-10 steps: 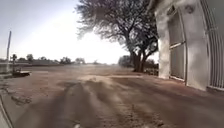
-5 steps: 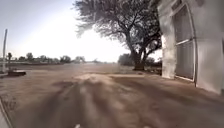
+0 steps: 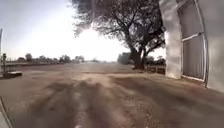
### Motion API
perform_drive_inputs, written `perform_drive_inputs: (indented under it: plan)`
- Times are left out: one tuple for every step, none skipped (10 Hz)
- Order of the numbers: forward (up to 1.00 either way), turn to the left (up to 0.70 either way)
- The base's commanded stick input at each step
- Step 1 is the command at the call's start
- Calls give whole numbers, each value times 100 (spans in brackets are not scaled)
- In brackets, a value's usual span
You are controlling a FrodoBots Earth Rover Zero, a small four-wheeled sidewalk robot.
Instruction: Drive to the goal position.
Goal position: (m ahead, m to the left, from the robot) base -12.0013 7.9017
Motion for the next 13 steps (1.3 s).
perform_drive_inputs:
  plan:
    - [70, 0]
    - [70, 0]
    - [70, 0]
    - [70, 0]
    - [70, 0]
    - [70, 0]
    - [70, 0]
    - [70, 0]
    - [70, 0]
    - [70, 0]
    - [70, 0]
    - [70, 0]
    - [70, 0]
